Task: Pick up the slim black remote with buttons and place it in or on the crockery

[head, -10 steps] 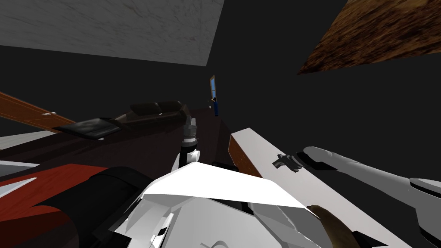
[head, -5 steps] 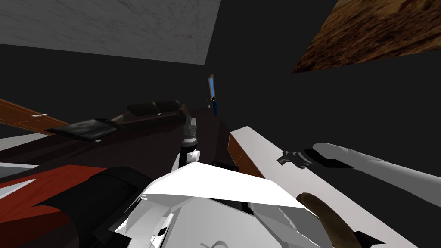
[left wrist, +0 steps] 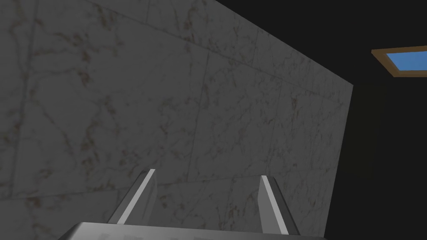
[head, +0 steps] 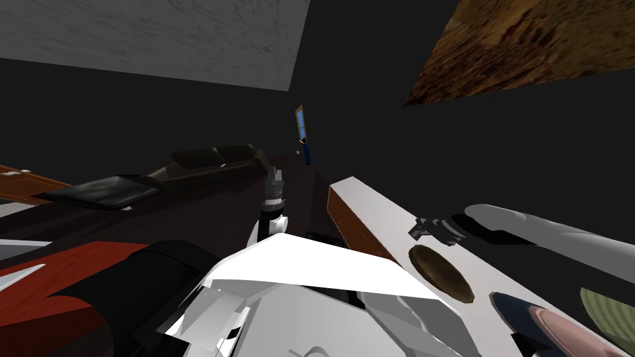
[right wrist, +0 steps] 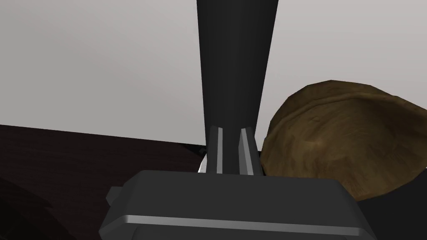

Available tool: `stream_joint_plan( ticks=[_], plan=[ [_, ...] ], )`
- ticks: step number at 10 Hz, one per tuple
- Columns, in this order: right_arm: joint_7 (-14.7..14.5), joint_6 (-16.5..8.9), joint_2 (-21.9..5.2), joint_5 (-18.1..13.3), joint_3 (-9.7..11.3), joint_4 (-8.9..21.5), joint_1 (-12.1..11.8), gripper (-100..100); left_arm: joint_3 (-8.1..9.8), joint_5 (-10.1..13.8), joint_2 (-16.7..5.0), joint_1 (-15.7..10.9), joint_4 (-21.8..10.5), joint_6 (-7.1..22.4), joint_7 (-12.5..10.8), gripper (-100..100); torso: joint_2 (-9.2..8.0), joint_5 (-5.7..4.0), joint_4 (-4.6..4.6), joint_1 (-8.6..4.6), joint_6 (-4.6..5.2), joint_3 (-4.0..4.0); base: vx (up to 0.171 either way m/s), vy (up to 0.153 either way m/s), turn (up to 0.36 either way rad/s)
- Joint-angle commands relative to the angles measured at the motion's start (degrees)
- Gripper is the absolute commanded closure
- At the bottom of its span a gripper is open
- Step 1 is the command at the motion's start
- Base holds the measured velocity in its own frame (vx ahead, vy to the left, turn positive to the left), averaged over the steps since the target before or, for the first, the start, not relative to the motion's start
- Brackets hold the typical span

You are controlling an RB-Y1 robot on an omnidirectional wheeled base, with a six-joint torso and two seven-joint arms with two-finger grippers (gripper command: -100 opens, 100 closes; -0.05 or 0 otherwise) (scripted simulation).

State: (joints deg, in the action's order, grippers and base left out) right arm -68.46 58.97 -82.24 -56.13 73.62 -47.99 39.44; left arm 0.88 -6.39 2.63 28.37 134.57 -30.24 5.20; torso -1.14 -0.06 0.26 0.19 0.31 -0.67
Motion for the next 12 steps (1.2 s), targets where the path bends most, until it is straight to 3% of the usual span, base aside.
stream_joint_plan(
  ticks=[1, 3, 4, 5, 9, 10, 11, 12],
  plan=[
    [-0.63, 0.1, -0.37, -0.08, 1.27, 0.21, -0.22, 100, 0.0, 0.0, 0.0, 0.0, 0.0, 0.0, 0.0, 0, 0.0, 0.0, 0.0, 0.0, 0.0, 0.0, -0.249, 0.068, -0.12],
    [-1.12, 0.16, -0.46, -0.18, 2.7, 0.68, -0.4, 100, 0.0, 0.0, 0.0, 0.0, 0.0, 0.0, 0.0, 0, -0.08, 0.02, 0.01, 0.09, -0.02, -0.05, -0.231, 0.062, -0.126],
    [-0.73, -0.01, -0.44, -0.22, 2.25, 0.33, -0.3, 100, 0.0, 0.0, 0.0, 0.0, 0.0, 0.0, 0.0, 0, 0.03, 0.02, -0.01, 0.14, 0.01, 0.02, -0.092, 0.037, -0.061],
    [-0.9, 0.1, -0.43, -0.25, 2.44, 0.44, -0.47, -100, 0.0, 0.0, 0.0, 0.01, 0.0, 0.0, 0.0, 0, 0.47, 0.07, -0.05, 0.1, -0.16, 0.23, -0.022, 0.005, -0.006],
    [-0.89, 0.12, -0.45, -0.26, 2.45, 0.44, -0.49, -100, 0.0, 0.0, -0.01, 0.02, 0.0, 0.0, 0.0, 0, 1.09, 0.04, -0.21, 0.0, -0.21, 0.62, -0.005, 0.001, -0.004],
    [-0.89, 0.16, -0.46, -0.27, 2.49, 0.44, -0.55, 0, 0.0, 0.0, -0.01, 0.02, 0.0, 0.0, 0.0, 0, 1.14, 0.03, -0.2, -0.01, -0.27, 0.64, 0.0, 0.0, 0.0],
    [-2.62, 1.04, -1.0, 0.23, 2.53, 1.06, -0.47, -100, 0.0, 0.0, -0.01, 0.02, 0.0, 0.0, 0.0, 0, 1.17, 0.03, -0.21, -0.01, -0.28, 0.66, 0.039, 0.022, -0.119],
    [-4.36, 1.91, -1.53, 0.74, 2.56, 1.68, -0.38, -100, 0.01, 0.0, -0.01, 0.03, 0.01, -0.01, 0.0, 0, 1.28, 0.05, -0.23, 0.06, -0.24, 0.71, 0.104, 0.046, -0.152]
  ],
)
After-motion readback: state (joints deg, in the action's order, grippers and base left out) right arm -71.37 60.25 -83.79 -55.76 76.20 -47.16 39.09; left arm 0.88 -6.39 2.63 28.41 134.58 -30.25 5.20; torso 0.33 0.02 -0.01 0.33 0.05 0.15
